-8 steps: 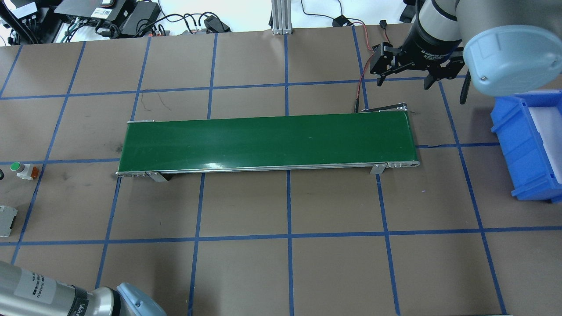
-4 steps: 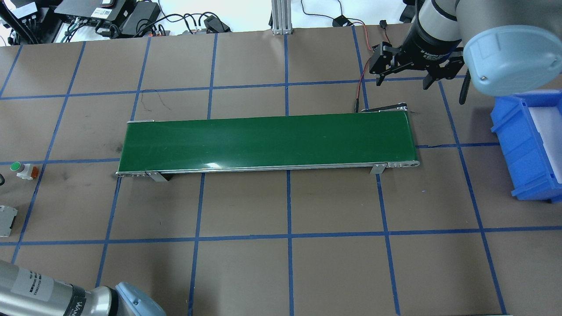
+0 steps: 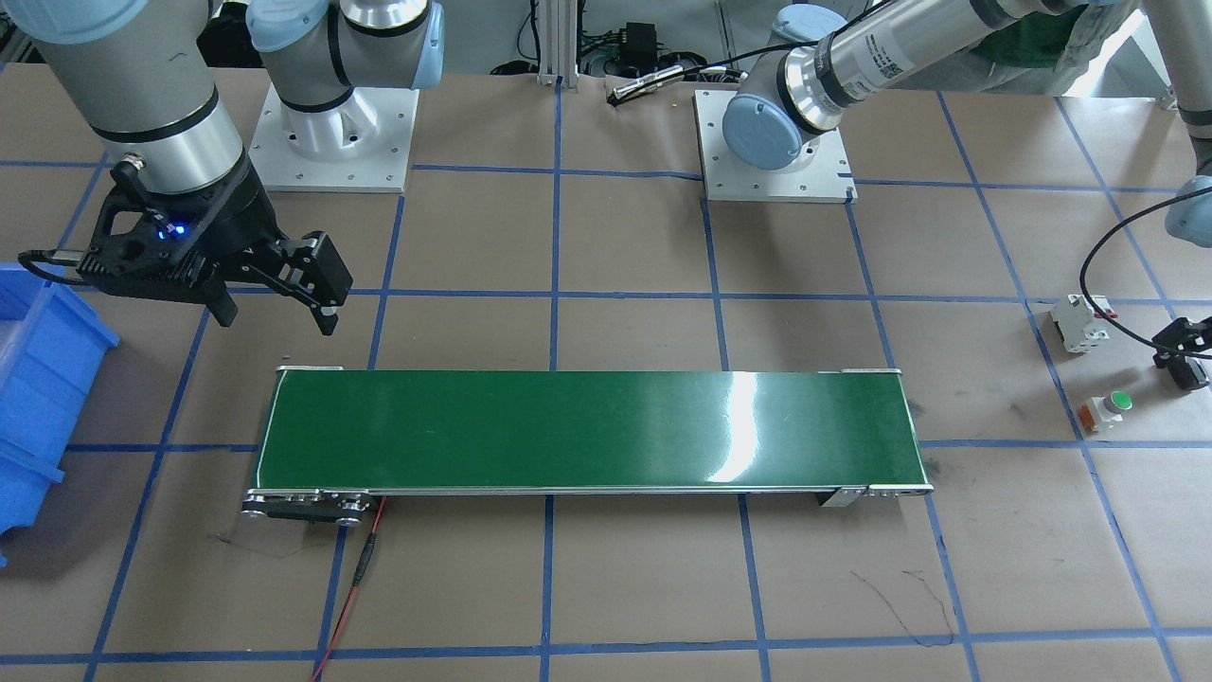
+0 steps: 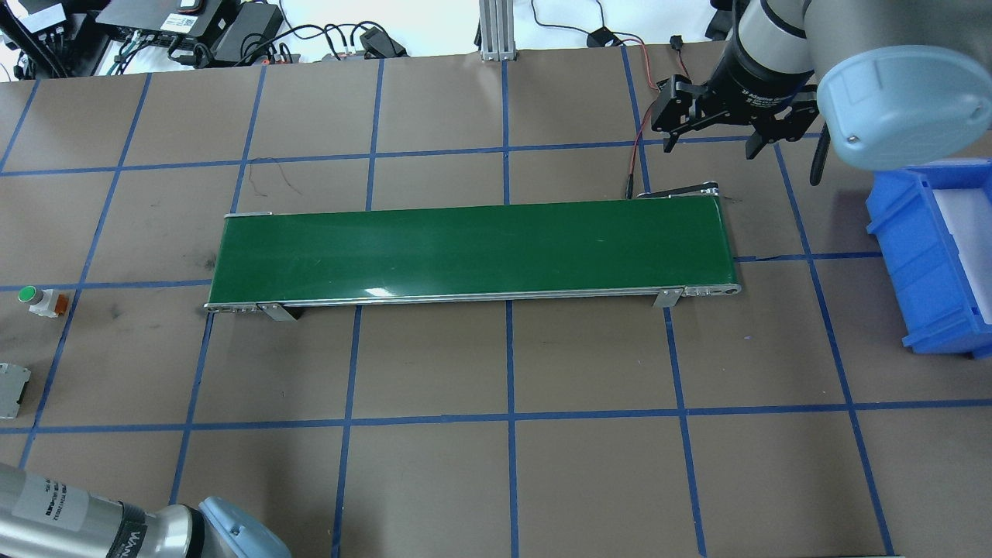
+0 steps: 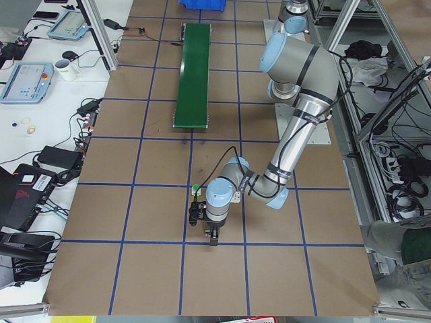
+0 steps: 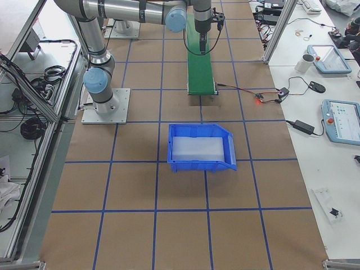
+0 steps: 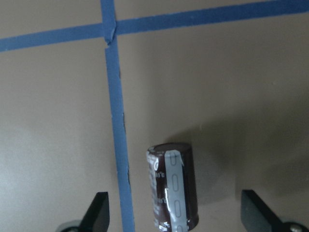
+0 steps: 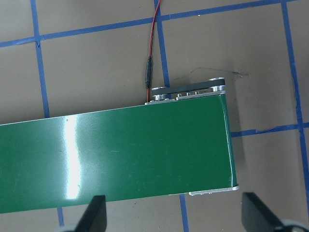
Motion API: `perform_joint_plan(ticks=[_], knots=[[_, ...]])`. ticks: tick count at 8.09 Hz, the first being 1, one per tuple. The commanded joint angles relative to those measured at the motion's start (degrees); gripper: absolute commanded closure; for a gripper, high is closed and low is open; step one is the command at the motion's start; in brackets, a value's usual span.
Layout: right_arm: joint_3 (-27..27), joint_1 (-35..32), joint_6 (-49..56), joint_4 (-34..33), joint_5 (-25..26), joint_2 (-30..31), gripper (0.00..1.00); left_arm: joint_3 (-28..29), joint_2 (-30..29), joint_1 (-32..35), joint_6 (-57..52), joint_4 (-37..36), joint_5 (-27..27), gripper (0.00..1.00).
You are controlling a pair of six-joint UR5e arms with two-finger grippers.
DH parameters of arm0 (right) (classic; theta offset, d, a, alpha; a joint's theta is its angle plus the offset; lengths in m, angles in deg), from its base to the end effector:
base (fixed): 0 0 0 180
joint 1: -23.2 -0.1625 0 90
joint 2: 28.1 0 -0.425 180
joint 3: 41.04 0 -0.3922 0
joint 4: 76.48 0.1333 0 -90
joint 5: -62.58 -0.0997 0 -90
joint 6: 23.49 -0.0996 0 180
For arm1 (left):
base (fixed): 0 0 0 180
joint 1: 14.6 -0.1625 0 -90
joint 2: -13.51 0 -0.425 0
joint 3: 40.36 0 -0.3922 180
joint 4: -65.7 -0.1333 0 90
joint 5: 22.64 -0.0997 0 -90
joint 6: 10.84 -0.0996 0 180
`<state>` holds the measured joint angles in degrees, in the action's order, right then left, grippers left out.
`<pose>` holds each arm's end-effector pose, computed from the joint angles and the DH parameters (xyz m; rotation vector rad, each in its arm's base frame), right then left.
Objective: Move capacitor from left to right
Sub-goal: 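Close the left gripper on the brown capacitor and lift it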
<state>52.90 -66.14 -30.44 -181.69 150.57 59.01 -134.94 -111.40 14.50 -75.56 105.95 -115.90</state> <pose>0.1307 -0.5255 0.4564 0.2011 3.0840 -0.2231 0.5161 -0.4333 0.1815 0.0910 2.9547 -0.0464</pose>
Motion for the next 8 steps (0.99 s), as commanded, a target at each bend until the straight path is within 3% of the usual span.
perform_joint_plan(ticks=[1, 4, 6, 7, 8], knots=[[0.01, 0.04, 0.0, 0.0, -0.01, 0.0, 0.0, -0.16, -0.94, -0.1, -0.05, -0.09, 0.01, 0.17], [0.01, -0.04, 0.0, 0.09, 0.08, 0.0, 0.0, -0.25, -1.12, -0.1, -0.49, -0.79, 0.01, 0.31], [0.01, 0.05, 0.0, 0.09, 0.08, 0.0, 0.0, -0.25, -1.12, -0.1, -1.28, -1.23, 0.01, 0.31], [0.01, 0.05, 0.0, 0.09, 0.08, 0.0, 0.0, -0.33, -1.12, -0.1, -1.37, -1.23, -0.08, 0.46], [0.01, -0.04, 0.0, 0.09, 0.08, 0.0, 0.0, -0.33, -1.12, -0.1, -1.37, -1.4, -0.08, 0.5]])
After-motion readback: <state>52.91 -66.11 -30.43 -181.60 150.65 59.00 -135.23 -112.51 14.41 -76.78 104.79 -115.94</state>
